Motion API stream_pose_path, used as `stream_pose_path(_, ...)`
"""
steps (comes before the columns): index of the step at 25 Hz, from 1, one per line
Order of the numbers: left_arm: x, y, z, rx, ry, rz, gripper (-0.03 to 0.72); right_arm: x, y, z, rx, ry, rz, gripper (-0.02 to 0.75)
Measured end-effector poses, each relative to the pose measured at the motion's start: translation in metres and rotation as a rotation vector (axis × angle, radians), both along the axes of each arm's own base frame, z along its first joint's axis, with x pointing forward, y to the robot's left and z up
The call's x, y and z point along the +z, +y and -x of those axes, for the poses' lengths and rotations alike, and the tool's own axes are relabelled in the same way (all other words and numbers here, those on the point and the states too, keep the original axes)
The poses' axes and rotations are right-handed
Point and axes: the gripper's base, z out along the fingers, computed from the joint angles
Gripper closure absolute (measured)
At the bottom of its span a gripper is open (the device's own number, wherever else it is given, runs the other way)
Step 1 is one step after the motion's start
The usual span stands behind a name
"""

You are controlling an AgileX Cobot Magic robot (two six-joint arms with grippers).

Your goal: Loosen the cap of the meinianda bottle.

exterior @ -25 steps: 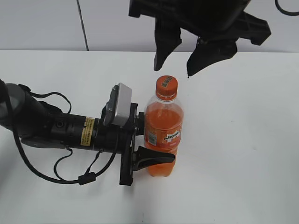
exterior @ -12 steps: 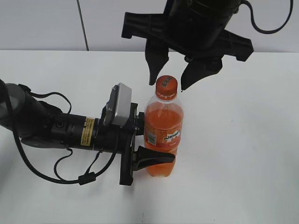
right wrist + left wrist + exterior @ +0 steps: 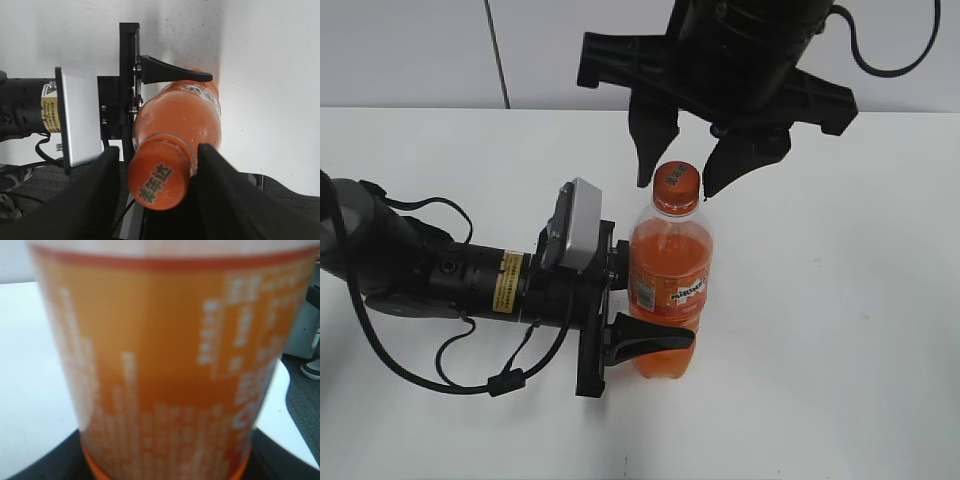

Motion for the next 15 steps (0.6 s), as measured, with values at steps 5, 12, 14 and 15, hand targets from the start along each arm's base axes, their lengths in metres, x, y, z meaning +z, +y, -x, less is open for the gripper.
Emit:
stream_pose_path(5, 0.0, 0.0, 0.0, 0.0, 0.0, 0.0, 0.291, -0.0005, 0.0006, 0.0003, 0.005, 0.004, -0.003, 0.427)
stream_pose_path(12, 0.0, 0.0, 0.0, 0.0, 0.0, 0.0, 0.291, -0.0018, 0.0011, 0.0013, 0.099, -0.008, 0.008, 0.458)
stream_pose_path(14, 0.0, 0.0, 0.0, 0.0, 0.0, 0.0, 0.291, -0.0018, 0.0012, 0.0014, 0.164, -0.024, 0.019, 0.458)
stream_pose_path(15, 0.0, 0.0, 0.0, 0.0, 0.0, 0.0, 0.291, -0.0018, 0.0013, 0.0014, 0.203, -0.035, 0.024, 0.458)
